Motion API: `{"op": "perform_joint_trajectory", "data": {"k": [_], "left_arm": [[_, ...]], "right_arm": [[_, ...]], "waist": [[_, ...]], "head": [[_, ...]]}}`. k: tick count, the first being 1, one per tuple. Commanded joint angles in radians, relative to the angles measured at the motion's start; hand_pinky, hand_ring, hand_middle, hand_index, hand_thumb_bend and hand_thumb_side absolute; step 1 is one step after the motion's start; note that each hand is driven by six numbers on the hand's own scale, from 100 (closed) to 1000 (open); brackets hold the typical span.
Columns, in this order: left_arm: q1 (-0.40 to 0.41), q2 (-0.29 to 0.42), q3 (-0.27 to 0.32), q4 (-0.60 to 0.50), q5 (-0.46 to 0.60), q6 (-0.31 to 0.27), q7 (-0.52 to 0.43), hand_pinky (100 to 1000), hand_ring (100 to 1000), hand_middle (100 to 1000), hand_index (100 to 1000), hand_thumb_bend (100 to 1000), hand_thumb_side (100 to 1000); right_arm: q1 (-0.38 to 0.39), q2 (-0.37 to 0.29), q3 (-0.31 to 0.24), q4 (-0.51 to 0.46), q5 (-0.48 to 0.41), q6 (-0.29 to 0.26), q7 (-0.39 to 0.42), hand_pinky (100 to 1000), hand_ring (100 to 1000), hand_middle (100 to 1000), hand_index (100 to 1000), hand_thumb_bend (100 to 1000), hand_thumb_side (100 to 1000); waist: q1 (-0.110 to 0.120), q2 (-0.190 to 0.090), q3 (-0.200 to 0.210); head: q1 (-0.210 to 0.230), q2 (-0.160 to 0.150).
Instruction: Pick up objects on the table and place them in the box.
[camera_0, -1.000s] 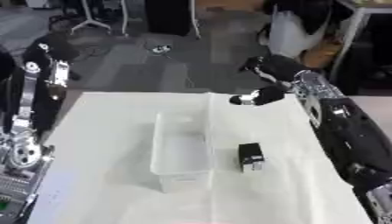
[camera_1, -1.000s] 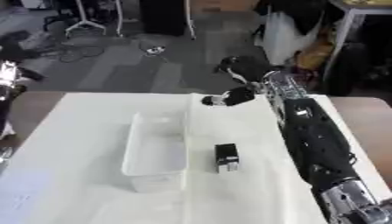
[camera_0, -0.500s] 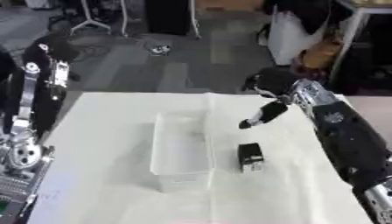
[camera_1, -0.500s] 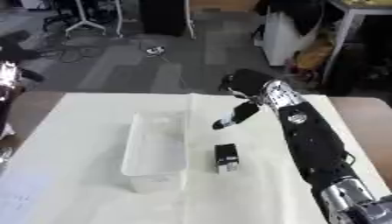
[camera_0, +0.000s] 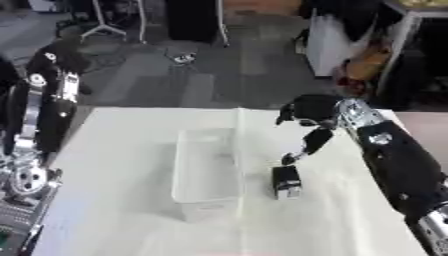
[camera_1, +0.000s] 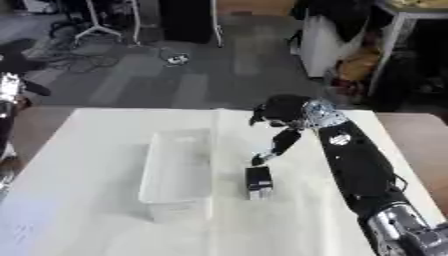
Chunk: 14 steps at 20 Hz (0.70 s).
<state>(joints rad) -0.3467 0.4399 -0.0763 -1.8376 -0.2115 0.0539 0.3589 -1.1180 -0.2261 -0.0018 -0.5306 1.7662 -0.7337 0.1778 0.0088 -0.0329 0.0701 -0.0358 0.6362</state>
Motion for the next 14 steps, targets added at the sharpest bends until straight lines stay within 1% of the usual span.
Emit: {"op": "perform_joint_trajectory", "data": {"k": [1, 6, 11, 12, 13, 14], "left_arm": [[-0.008, 0.023, 0.002, -0.009, 0.003, -0.001, -0.002, 491, 750, 845, 870, 155, 1000], [-0.009, 0.024, 0.003, -0.009, 0.002, -0.002, -0.001, 491, 750, 845, 870, 155, 1000], [-0.009, 0.025, 0.003, -0.01, 0.002, -0.002, -0.002, 492, 750, 845, 870, 155, 1000], [-0.01, 0.025, 0.002, -0.01, 0.002, -0.002, -0.002, 492, 750, 845, 870, 151, 1000], [-0.01, 0.025, 0.002, -0.01, 0.002, -0.002, -0.002, 492, 750, 845, 870, 155, 1000], [-0.01, 0.025, 0.002, -0.01, 0.002, -0.002, -0.002, 492, 750, 845, 870, 155, 1000]], "right_arm": [[-0.036, -0.023, 0.013, -0.004, 0.007, -0.031, 0.025, 915, 736, 775, 872, 800, 1000], [-0.035, -0.023, 0.021, 0.002, 0.029, -0.056, 0.034, 922, 740, 775, 874, 794, 1000], [-0.028, -0.028, 0.028, -0.001, 0.028, -0.079, 0.034, 925, 740, 774, 869, 782, 1000], [-0.027, -0.027, 0.03, 0.002, 0.029, -0.082, 0.036, 925, 741, 774, 870, 741, 1000], [-0.026, -0.027, 0.033, 0.006, 0.031, -0.085, 0.039, 925, 741, 774, 870, 779, 1000], [-0.025, -0.026, 0.034, 0.01, 0.033, -0.088, 0.042, 925, 741, 774, 870, 779, 1000]], "waist": [[0.001, -0.009, 0.001], [0.0, -0.009, 0.001], [-0.001, -0.009, 0.0], [-0.001, -0.009, 0.001], [-0.001, -0.009, 0.001], [-0.001, -0.009, 0.001]], "head": [[-0.001, -0.009], [0.001, -0.008], [0.006, -0.009], [0.007, -0.009], [0.006, -0.009], [0.006, -0.009]]}}
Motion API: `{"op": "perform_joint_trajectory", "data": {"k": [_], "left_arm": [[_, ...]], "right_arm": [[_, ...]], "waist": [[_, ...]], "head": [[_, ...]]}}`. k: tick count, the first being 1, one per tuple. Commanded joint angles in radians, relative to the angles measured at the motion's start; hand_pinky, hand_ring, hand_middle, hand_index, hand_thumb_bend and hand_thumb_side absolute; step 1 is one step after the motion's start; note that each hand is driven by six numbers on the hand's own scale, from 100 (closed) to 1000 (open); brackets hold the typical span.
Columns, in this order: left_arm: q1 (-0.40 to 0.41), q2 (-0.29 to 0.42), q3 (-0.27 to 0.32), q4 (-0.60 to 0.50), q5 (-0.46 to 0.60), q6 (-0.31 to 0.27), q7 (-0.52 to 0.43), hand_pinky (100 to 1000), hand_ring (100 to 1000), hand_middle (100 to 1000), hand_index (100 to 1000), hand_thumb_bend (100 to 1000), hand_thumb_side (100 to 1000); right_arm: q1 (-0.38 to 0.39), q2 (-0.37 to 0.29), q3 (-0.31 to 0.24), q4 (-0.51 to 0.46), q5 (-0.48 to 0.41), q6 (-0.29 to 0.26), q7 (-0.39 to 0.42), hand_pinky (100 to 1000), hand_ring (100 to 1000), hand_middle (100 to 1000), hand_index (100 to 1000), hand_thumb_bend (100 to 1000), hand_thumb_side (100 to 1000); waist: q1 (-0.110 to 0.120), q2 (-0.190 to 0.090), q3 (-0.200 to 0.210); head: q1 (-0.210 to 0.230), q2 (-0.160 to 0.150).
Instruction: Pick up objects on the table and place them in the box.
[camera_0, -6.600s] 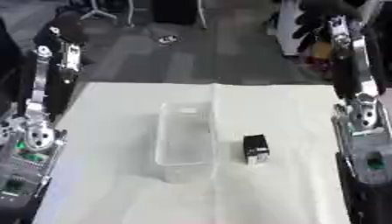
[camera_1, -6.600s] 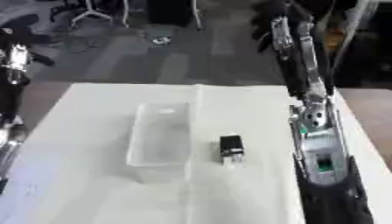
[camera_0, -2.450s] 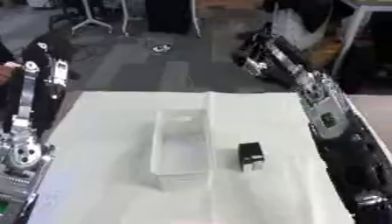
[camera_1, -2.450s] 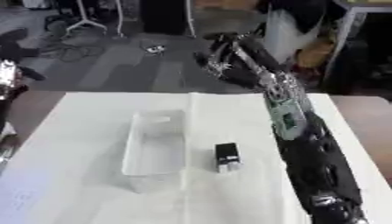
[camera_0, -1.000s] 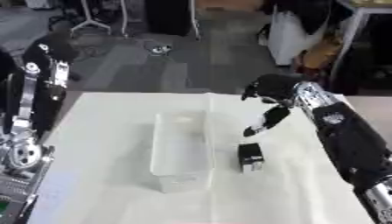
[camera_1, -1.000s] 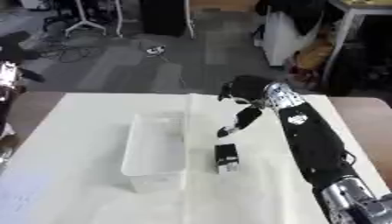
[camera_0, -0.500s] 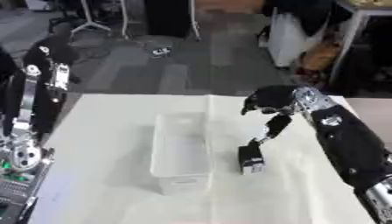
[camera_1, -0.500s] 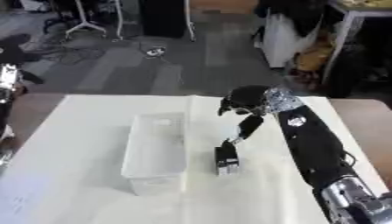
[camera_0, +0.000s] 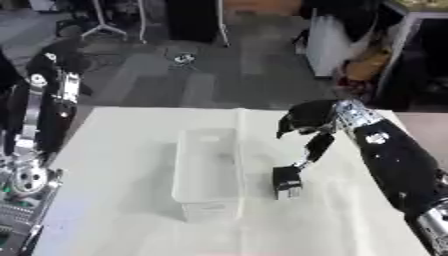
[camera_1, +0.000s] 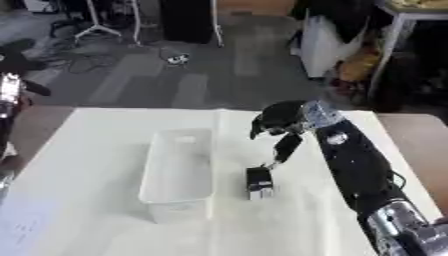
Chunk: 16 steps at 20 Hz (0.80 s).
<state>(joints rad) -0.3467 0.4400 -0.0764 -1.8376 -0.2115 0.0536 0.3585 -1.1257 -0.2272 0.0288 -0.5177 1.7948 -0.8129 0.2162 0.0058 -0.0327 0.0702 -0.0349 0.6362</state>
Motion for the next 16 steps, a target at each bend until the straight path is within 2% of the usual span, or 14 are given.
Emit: {"op": "perform_joint_trajectory", "data": {"k": [1, 16], "left_arm": [[-0.01, 0.025, 0.002, -0.01, 0.002, -0.002, -0.002, 491, 750, 845, 870, 155, 1000], [-0.013, 0.024, 0.002, -0.01, 0.002, -0.001, -0.002, 492, 751, 846, 870, 155, 1000]], "right_arm": [[-0.016, -0.024, 0.005, 0.002, 0.007, -0.011, 0.006, 925, 741, 774, 871, 774, 1000], [0.014, -0.005, 0.009, 0.034, 0.022, 0.003, -0.009, 915, 740, 771, 871, 735, 1000]], "waist": [[0.002, -0.009, 0.001], [0.003, -0.008, 0.003]], "head": [[0.005, -0.009], [0.01, -0.007]]}}
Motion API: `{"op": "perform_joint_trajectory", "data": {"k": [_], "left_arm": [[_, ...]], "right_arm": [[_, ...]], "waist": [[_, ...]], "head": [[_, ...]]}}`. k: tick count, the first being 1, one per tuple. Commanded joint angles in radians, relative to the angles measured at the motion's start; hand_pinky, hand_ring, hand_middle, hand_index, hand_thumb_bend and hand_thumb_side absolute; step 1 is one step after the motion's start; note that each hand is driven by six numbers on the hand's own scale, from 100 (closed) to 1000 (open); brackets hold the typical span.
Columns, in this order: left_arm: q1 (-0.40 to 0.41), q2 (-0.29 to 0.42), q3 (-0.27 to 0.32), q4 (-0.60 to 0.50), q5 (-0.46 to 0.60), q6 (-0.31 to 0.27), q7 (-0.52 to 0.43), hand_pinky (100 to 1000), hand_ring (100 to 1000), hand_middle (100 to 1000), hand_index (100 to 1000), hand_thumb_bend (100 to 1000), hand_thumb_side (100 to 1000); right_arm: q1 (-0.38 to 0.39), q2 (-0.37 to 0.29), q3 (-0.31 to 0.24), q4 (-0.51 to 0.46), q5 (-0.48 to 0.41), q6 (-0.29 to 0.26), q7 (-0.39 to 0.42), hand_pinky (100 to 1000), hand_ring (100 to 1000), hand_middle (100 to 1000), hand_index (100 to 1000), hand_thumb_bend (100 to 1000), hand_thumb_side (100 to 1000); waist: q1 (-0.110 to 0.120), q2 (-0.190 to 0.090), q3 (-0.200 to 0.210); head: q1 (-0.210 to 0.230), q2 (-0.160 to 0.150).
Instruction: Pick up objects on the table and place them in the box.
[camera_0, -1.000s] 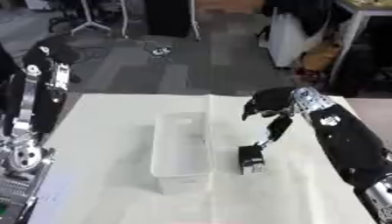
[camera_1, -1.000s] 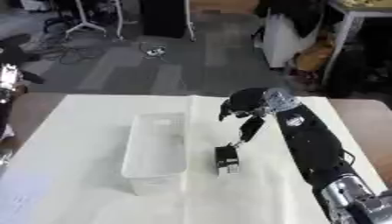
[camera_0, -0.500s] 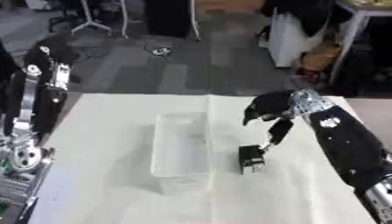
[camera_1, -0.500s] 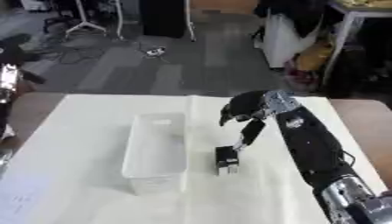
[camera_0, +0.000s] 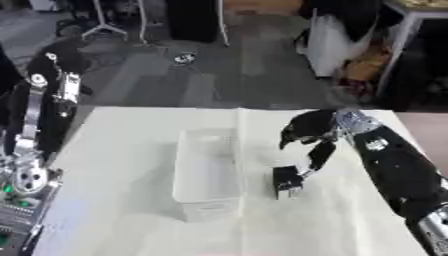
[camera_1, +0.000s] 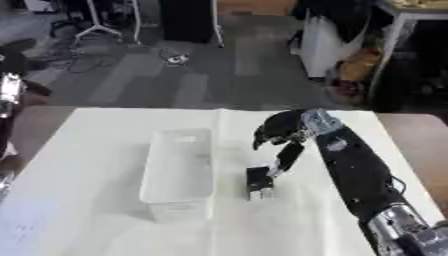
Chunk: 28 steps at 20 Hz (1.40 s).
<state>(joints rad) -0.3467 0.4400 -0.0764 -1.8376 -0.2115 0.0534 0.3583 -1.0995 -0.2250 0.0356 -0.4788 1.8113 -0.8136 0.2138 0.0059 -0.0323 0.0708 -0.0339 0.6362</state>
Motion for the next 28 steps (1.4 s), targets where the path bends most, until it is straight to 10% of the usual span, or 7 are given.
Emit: {"op": "perform_joint_trajectory", "data": {"k": [1, 28], "left_arm": [[-0.013, 0.024, 0.002, -0.01, 0.002, -0.001, -0.002, 492, 751, 846, 870, 155, 1000], [-0.014, 0.023, 0.001, -0.01, 0.003, -0.002, -0.005, 493, 752, 846, 871, 155, 1000]], "right_arm": [[-0.009, -0.006, 0.003, -0.003, 0.007, 0.004, -0.008, 915, 740, 772, 872, 732, 1000], [0.018, 0.01, 0.028, 0.037, 0.049, 0.033, -0.063, 901, 732, 779, 857, 699, 1000]], "waist": [[0.003, -0.008, 0.002], [0.003, -0.006, 0.003]], "head": [[0.01, -0.007], [0.015, -0.004]]}}
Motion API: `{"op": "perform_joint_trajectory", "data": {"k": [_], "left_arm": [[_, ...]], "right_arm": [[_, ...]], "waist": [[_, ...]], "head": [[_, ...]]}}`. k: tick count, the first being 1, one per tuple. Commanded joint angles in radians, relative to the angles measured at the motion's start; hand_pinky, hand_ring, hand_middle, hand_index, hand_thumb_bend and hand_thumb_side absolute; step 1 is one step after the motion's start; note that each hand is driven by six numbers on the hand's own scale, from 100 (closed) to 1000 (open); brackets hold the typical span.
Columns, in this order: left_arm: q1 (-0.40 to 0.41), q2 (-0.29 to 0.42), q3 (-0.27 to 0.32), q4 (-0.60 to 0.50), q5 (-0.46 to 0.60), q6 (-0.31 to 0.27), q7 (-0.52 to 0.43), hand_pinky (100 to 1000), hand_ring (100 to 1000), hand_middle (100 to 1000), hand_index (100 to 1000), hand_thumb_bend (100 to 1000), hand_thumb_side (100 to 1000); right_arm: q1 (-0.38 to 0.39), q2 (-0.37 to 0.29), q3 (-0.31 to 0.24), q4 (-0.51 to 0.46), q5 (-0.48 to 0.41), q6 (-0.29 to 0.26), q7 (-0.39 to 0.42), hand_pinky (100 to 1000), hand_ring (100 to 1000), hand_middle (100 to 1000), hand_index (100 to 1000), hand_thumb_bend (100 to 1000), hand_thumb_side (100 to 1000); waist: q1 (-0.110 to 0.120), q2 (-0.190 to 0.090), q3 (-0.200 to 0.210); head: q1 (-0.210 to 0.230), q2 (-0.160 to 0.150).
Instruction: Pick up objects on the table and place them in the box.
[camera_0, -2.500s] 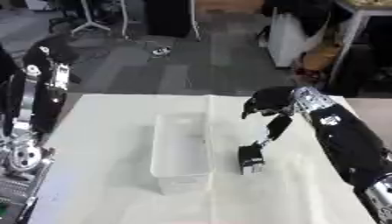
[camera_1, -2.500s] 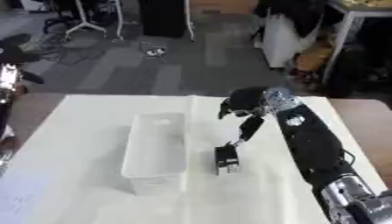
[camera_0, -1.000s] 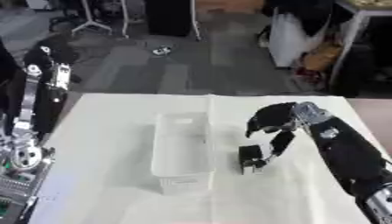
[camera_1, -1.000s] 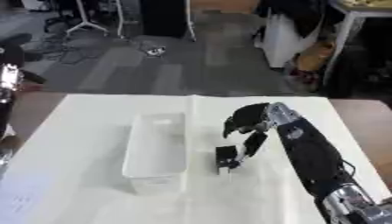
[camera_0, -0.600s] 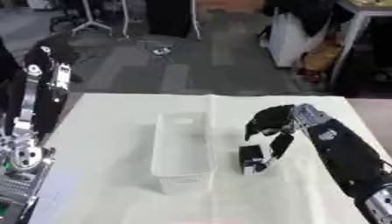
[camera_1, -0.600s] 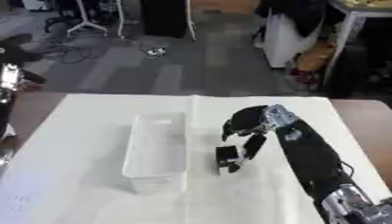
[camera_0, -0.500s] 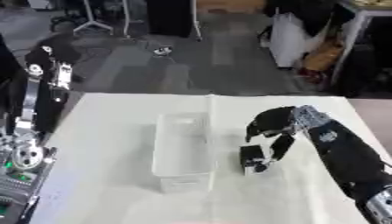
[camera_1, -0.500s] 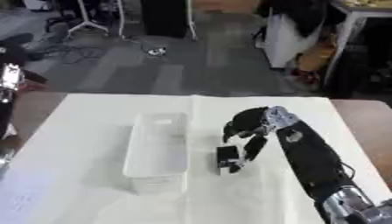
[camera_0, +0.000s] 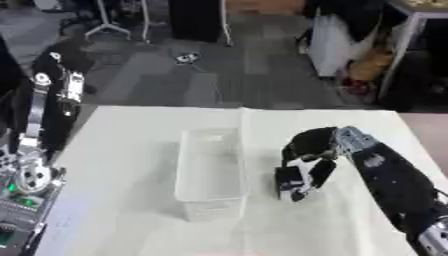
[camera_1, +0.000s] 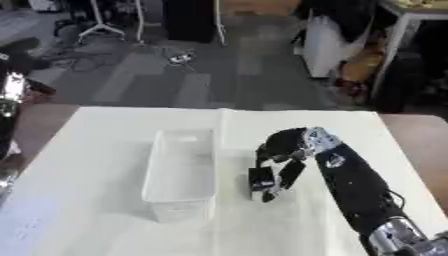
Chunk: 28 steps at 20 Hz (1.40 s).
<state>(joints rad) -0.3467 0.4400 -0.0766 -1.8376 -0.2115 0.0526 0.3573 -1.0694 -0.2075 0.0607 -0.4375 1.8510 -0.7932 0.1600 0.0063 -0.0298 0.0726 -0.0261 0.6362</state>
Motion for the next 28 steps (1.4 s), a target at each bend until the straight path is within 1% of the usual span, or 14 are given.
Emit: {"op": "perform_joint_trajectory", "data": {"k": [1, 11, 12, 13, 14, 18, 21, 22, 24, 28], "left_arm": [[-0.014, 0.023, 0.001, -0.01, 0.003, -0.002, -0.004, 493, 752, 846, 871, 155, 1000], [-0.014, 0.023, 0.001, -0.01, 0.003, -0.002, -0.004, 493, 752, 846, 871, 155, 1000], [-0.014, 0.023, 0.001, -0.01, 0.003, -0.002, -0.004, 493, 752, 846, 870, 155, 1000], [-0.014, 0.023, 0.001, -0.01, 0.003, -0.002, -0.004, 493, 752, 846, 871, 155, 1000], [-0.014, 0.023, 0.001, -0.01, 0.003, -0.002, -0.004, 493, 752, 846, 871, 155, 1000], [-0.014, 0.023, 0.001, -0.01, 0.003, -0.002, -0.004, 493, 752, 846, 871, 155, 1000], [-0.014, 0.023, 0.001, -0.01, 0.003, -0.003, -0.005, 493, 752, 846, 870, 155, 1000], [-0.014, 0.023, 0.001, -0.01, 0.003, -0.003, -0.005, 492, 752, 846, 870, 155, 1000], [-0.014, 0.023, 0.001, -0.01, 0.003, -0.003, -0.005, 492, 752, 846, 870, 155, 1000], [-0.014, 0.023, 0.001, -0.01, 0.003, -0.003, -0.005, 492, 752, 846, 870, 155, 1000]], "right_arm": [[-0.012, -0.008, 0.003, -0.004, 0.013, 0.017, -0.014, 902, 732, 780, 857, 699, 1000], [-0.001, -0.006, 0.0, -0.013, 0.037, 0.059, -0.053, 899, 726, 779, 866, 700, 1000], [-0.001, -0.006, -0.001, -0.012, 0.04, 0.065, -0.058, 896, 724, 776, 868, 705, 992], [-0.002, -0.006, -0.001, -0.01, 0.043, 0.073, -0.064, 894, 721, 774, 870, 710, 956], [-0.003, -0.005, 0.0, -0.008, 0.046, 0.078, -0.069, 893, 720, 773, 872, 719, 945], [-0.006, -0.003, 0.003, 0.0, 0.061, 0.1, -0.108, 885, 710, 766, 868, 716, 926], [-0.005, -0.001, 0.003, 0.001, 0.073, 0.119, -0.148, 868, 696, 753, 857, 720, 849], [-0.005, 0.0, 0.004, 0.003, 0.077, 0.124, -0.159, 867, 694, 751, 854, 723, 839], [-0.004, 0.001, 0.004, 0.007, 0.088, 0.13, -0.175, 866, 694, 750, 854, 731, 845], [-0.002, 0.003, 0.003, 0.019, 0.108, 0.126, -0.193, 867, 696, 752, 854, 720, 886]], "waist": [[0.003, -0.009, 0.001], [0.003, -0.008, 0.001], [0.003, -0.008, 0.001], [0.003, -0.007, 0.001], [0.003, -0.007, 0.001], [0.003, -0.007, 0.001], [0.003, -0.007, 0.001], [0.003, -0.007, 0.0], [0.003, -0.007, 0.0], [0.004, -0.006, 0.0]], "head": [[0.007, -0.004], [0.009, -0.002], [0.009, -0.002], [0.009, -0.003], [0.009, -0.003], [0.009, -0.002], [0.009, -0.003], [0.009, -0.002], [0.009, -0.002], [0.01, -0.002]]}}
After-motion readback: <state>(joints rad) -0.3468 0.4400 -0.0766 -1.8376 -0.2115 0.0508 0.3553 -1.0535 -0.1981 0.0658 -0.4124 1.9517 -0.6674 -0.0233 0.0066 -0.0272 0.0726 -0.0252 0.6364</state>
